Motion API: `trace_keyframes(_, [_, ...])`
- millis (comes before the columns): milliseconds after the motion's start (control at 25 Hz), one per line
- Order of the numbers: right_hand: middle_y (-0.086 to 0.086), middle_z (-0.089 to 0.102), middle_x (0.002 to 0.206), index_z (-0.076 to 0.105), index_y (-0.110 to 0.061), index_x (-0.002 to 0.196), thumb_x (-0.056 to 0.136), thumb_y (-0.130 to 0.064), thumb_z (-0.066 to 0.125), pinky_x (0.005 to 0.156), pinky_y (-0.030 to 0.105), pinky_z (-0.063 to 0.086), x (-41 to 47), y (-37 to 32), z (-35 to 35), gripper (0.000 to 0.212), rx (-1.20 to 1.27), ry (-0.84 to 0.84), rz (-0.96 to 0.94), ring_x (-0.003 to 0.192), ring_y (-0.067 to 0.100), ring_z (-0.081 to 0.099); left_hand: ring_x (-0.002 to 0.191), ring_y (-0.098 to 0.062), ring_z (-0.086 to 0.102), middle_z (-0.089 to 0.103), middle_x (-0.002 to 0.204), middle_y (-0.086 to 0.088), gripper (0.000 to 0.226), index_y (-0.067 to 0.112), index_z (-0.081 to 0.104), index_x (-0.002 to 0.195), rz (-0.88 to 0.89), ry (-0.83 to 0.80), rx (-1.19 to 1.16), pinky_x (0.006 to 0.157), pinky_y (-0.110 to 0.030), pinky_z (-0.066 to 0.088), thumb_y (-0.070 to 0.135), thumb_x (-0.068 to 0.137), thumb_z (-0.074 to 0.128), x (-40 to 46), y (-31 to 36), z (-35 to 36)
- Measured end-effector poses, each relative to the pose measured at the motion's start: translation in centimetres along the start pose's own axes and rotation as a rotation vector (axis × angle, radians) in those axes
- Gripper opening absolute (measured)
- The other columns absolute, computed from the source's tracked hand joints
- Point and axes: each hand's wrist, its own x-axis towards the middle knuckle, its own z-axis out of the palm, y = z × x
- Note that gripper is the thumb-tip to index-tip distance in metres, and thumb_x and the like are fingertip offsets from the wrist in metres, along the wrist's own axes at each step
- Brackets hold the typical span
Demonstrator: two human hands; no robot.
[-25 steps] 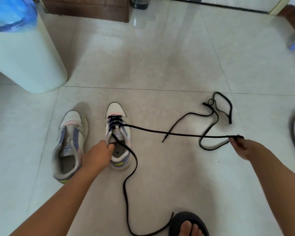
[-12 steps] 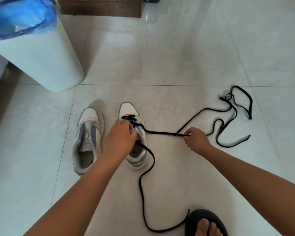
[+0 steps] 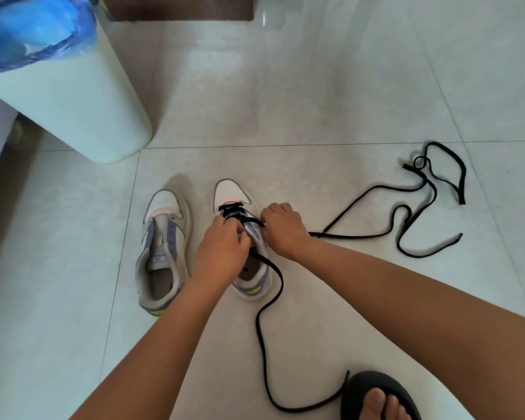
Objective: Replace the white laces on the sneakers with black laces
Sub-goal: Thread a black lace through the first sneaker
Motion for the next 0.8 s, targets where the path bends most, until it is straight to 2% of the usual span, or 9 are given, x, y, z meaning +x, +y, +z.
trace_keyframes(120, [0.010,0.052,0.096,0.044,-0.011,0.098,0.092,-0.015,0.041,0.076,0.035,0.034,-0.2,-0.2,-0.2,0.008,0.384,-0.014,0.106,0.092,0.029,0.047,0.093,-0.025,0.051,0.047,0.111,-0.009,0.020,0.008,0.055,0.103,-0.001,-0.027,0.010,0.076,-0.036,0.042,0.021,0.094,0.043,0.0,-0.2,0.0])
trace_keyframes(200, [0.004,0.048,0.076,0.036,-0.011,0.095,0.092,-0.013,0.040,0.068,0.034,0.033,-0.8,0.2,-0.3,0.005,0.562,0.009,0.112,0.075,0.028,0.046,0.090,-0.024,0.051,0.046,0.110,-0.008,0.020,0.008,0.055,0.103,0.005,-0.029,0.023,0.073,-0.035,0.041,0.020,0.094,0.042,0.0,-0.4,0.0])
trace_keyframes(280, [0.007,0.054,0.083,0.037,-0.010,0.105,0.092,-0.011,0.040,0.066,0.035,0.034,-1.8,1.6,-1.0,0.014,0.395,-0.022,0.010,0.077,0.032,0.051,0.089,-0.024,0.051,0.045,0.110,-0.008,0.020,0.008,0.054,0.104,0.011,-0.030,0.050,0.072,-0.036,0.041,0.020,0.095,0.041,0.0,-0.4,0.0])
trace_keyframes(360, [0.014,0.056,0.114,0.038,-0.009,0.125,0.094,-0.013,0.040,0.076,0.036,0.039,-2.2,4.8,-1.6,0.032,0.148,-0.053,-0.014,0.099,0.033,0.055,0.089,-0.025,0.052,0.045,0.112,-0.009,0.021,0.009,0.053,0.106,0.015,-0.033,0.077,0.073,-0.036,0.042,0.021,0.095,0.041,0.1,-0.5,0.0])
trace_keyframes(400, [0.014,0.054,0.122,0.039,-0.009,0.129,0.096,-0.015,0.040,0.081,0.036,0.040,-2.5,7.2,-1.9,0.034,0.112,-0.040,0.028,0.106,0.032,0.054,0.090,-0.026,0.051,0.045,0.114,-0.010,0.021,0.009,0.052,0.108,0.021,-0.041,0.085,0.073,-0.036,0.042,0.022,0.095,0.041,0.2,-0.5,0.1])
trace_keyframes(480, [0.014,0.056,0.115,0.049,-0.007,0.120,0.097,-0.016,0.042,0.079,0.032,0.038,-3.3,12.3,-2.8,0.026,0.200,0.076,0.157,0.102,0.031,0.054,0.092,-0.026,0.050,0.044,0.117,-0.011,0.023,0.008,0.050,0.112,0.048,-0.064,0.112,0.072,-0.034,0.040,0.023,0.096,0.042,0.4,-0.6,0.2])
trace_keyframes(600, [0.007,0.056,0.079,0.058,-0.009,0.091,0.096,-0.008,0.040,0.063,0.026,0.034,-5.3,18.9,-5.4,0.019,0.616,0.265,0.451,0.073,0.023,0.053,0.093,-0.028,0.050,0.043,0.118,-0.012,0.024,0.008,0.048,0.114,0.070,-0.078,0.157,0.072,-0.032,0.037,0.022,0.096,0.043,0.5,-0.6,0.4])
trace_keyframes(680, [0.004,0.058,0.068,0.058,-0.014,0.083,0.096,-0.007,0.039,0.065,0.023,0.038,-7.0,21.6,-7.3,0.024,1.037,0.336,0.648,0.072,0.019,0.055,0.094,-0.030,0.050,0.043,0.118,-0.014,0.025,0.007,0.048,0.115,0.075,-0.074,0.169,0.072,-0.033,0.036,0.021,0.095,0.044,0.6,-0.7,0.4])
trace_keyframes(800, [0.008,0.068,0.086,0.063,-0.009,0.095,0.098,-0.022,0.040,0.083,0.030,0.045,-9.4,24.8,-8.6,0.027,1.368,0.230,0.752,0.089,0.021,0.063,0.091,-0.033,0.051,0.042,0.116,-0.016,0.024,0.007,0.047,0.114,0.051,-0.082,0.146,0.075,-0.039,0.041,0.021,0.095,0.046,0.8,-1.1,0.7])
